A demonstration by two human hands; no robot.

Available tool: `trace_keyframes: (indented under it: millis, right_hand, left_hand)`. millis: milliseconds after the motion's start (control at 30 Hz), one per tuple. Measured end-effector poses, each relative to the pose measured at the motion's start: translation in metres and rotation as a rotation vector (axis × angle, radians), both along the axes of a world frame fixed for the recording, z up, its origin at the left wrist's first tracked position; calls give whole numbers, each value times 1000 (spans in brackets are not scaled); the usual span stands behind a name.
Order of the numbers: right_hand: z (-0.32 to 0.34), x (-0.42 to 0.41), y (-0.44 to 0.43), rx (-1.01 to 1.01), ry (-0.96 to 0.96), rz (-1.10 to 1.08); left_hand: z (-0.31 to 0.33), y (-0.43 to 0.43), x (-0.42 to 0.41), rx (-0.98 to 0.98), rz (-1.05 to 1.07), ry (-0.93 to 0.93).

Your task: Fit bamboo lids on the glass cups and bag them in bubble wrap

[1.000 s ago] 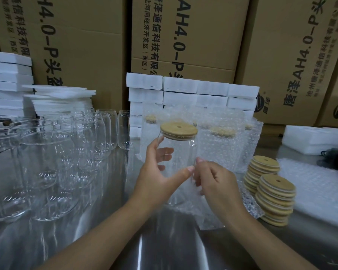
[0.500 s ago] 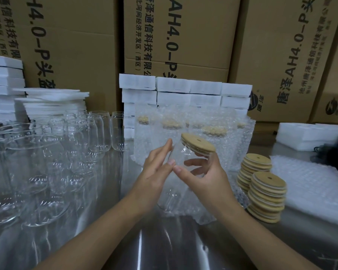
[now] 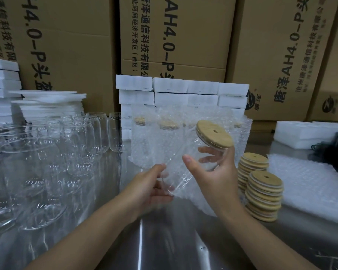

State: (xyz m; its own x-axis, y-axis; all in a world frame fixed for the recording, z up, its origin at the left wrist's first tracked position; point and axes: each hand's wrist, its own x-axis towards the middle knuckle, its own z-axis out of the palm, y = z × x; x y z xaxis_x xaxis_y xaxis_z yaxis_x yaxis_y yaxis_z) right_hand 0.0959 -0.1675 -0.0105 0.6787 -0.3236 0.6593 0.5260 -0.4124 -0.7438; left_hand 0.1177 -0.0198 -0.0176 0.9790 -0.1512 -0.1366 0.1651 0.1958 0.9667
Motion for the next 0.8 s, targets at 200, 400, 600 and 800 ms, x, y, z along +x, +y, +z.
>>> trace_keyframes:
  millis: [200,400,600,800]
  right_hand:
    - [0,0,-1,-31,-4,-12]
    - [-3,1,0,-79,18,-16]
    - [-5,0,3,-54,38,43]
    - [-5,0,2,46,43,102]
  left_hand:
    - [-4,2,3,116,57,-123]
    - [-6,2,7,181,274,-325]
    - [4,6,-3,-4,81,-557]
    - [-17,0,-7,654,-156,-921]
